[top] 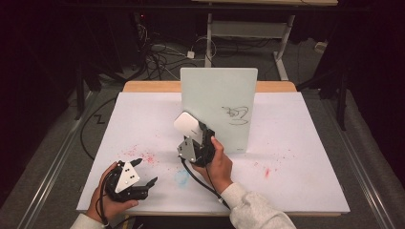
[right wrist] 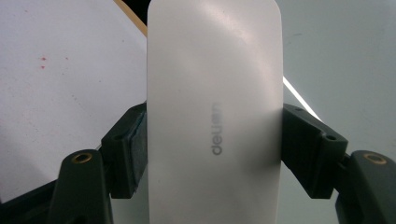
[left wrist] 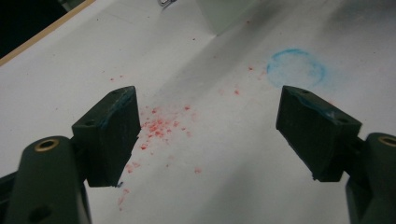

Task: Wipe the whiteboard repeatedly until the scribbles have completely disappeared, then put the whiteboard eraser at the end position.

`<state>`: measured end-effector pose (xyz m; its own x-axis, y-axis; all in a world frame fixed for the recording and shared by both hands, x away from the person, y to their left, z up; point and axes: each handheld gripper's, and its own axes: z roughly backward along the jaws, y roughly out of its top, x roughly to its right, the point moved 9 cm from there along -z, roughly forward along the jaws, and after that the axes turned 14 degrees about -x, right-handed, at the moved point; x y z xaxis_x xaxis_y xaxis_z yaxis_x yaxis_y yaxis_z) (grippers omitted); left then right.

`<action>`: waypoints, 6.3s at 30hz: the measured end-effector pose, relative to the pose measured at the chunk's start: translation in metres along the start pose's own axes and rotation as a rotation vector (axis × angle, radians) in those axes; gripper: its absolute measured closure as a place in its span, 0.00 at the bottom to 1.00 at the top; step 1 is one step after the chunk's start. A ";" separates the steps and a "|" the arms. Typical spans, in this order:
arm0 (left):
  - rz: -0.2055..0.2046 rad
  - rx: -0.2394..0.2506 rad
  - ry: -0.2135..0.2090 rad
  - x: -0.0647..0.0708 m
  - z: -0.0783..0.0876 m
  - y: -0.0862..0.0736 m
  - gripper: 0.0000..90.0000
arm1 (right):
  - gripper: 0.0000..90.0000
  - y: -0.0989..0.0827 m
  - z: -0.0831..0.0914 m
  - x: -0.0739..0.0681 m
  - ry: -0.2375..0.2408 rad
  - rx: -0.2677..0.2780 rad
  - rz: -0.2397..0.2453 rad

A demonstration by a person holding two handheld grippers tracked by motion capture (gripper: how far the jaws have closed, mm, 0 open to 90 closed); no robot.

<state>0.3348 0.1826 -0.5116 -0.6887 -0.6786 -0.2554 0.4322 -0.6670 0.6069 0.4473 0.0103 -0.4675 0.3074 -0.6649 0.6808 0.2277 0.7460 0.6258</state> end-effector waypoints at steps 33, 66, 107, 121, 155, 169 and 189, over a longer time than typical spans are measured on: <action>0.000 -0.010 0.006 0.000 0.000 -0.001 0.24 | 0.35 -0.027 0.003 0.070 -0.112 -0.031 -0.049; 0.012 -0.003 0.005 -0.003 0.002 -0.003 0.24 | 0.35 -0.014 -0.003 -0.004 -0.099 -0.015 0.167; 0.016 0.001 0.016 -0.004 0.004 -0.003 0.24 | 0.35 -0.056 0.005 0.100 -0.122 -0.079 -0.037; 0.012 0.000 0.015 -0.004 0.004 -0.003 0.24 | 0.35 -0.083 0.007 0.125 -0.132 -0.097 -0.117; 0.009 0.001 0.004 -0.004 0.002 -0.002 0.24 | 0.35 -0.115 0.006 0.109 -0.061 -0.149 -0.066; 0.005 0.010 0.004 -0.004 0.003 -0.001 0.24 | 0.35 -0.119 0.005 0.119 -0.062 -0.137 -0.115; -0.005 0.002 0.009 -0.003 0.003 -0.002 0.24 | 0.35 -0.114 0.007 0.145 -0.086 -0.125 -0.175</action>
<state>0.3338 0.1868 -0.5096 -0.6854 -0.6781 -0.2653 0.4277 -0.6698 0.6069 0.4595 -0.1713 -0.4373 0.1741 -0.7812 0.5995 0.3846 0.6144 0.6889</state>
